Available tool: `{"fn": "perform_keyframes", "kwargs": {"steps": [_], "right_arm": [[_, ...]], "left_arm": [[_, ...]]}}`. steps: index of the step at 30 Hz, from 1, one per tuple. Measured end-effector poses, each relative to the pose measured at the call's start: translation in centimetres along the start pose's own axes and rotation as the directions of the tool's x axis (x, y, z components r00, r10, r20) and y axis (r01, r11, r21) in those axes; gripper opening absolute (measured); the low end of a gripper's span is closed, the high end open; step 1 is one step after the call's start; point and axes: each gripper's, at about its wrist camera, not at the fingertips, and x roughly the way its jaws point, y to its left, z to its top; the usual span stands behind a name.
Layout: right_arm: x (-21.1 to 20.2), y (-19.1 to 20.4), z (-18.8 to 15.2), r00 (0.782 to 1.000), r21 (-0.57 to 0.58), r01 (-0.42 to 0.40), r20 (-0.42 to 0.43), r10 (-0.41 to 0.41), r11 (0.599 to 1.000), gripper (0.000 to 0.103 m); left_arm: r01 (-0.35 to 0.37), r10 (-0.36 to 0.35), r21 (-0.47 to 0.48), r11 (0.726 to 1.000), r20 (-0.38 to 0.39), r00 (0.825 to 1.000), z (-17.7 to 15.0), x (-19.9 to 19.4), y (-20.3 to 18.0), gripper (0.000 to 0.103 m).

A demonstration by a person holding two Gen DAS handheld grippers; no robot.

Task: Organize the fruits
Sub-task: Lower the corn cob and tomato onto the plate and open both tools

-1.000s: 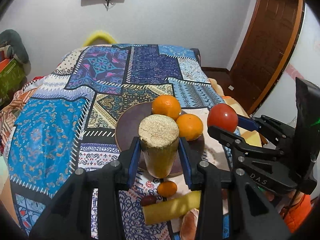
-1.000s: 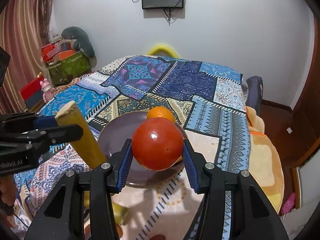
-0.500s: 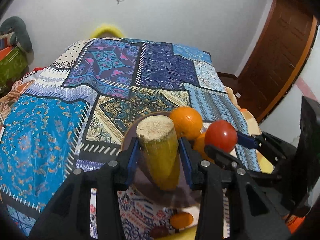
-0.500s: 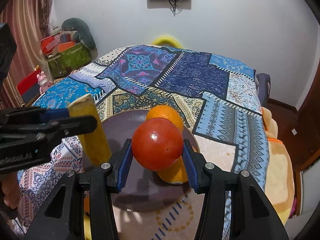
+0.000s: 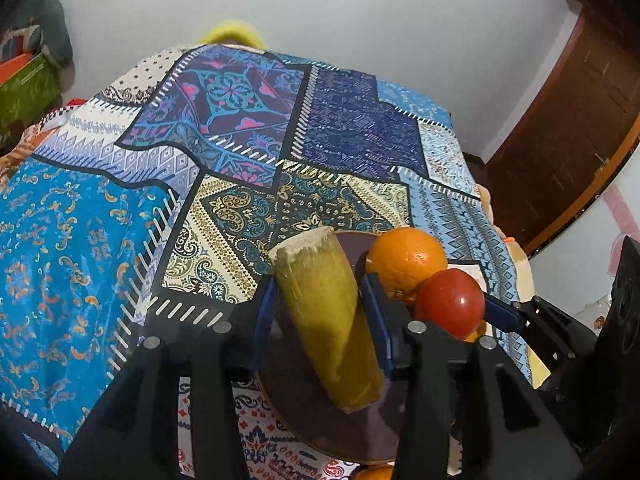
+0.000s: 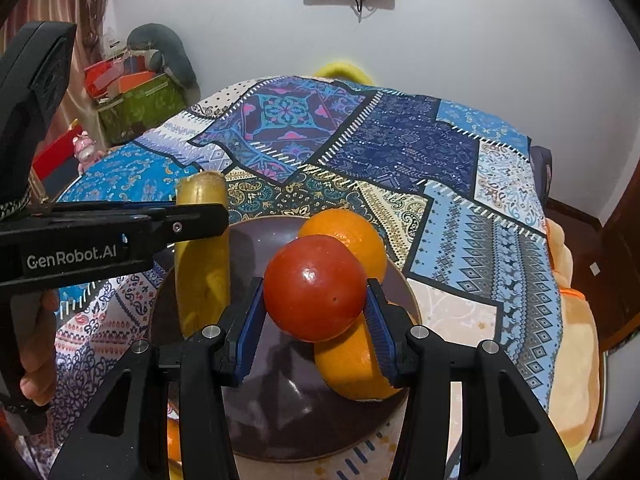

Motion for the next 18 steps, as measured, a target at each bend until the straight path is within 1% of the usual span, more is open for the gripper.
{"fn": "perform_keyframes", "kwargs": {"steps": [4,9,12,14,18], "right_arm": [[0.4,-0.1,0.1,1.000,0.008,-0.019,-0.002,0.019,1.000,0.045],[0.6,0.2,0.3,1.000,0.005,-0.021,-0.004,0.022,1.000,0.046],[0.7,0.0,0.2,1.000,0.012,-0.024,-0.014,0.024,1.000,0.046],[0.8,-0.1,0.1,0.999,0.016,-0.031,-0.016,0.031,0.999,0.047],[0.4,0.1,0.2,0.999,0.011,-0.032,-0.005,0.032,0.999,0.051]], "left_arm": [[-0.007,0.006,-0.010,1.000,-0.017,1.000,0.0,0.7,0.4,0.046],[-0.002,-0.001,-0.055,0.999,-0.041,0.999,0.1,1.5,1.3,0.047],[-0.014,0.010,-0.065,0.998,-0.057,0.998,0.0,1.9,1.6,0.047],[-0.013,0.010,-0.056,0.998,-0.062,0.998,-0.1,2.0,1.6,0.047],[-0.036,0.036,0.008,0.999,-0.042,0.998,-0.2,1.5,0.6,0.047]]}}
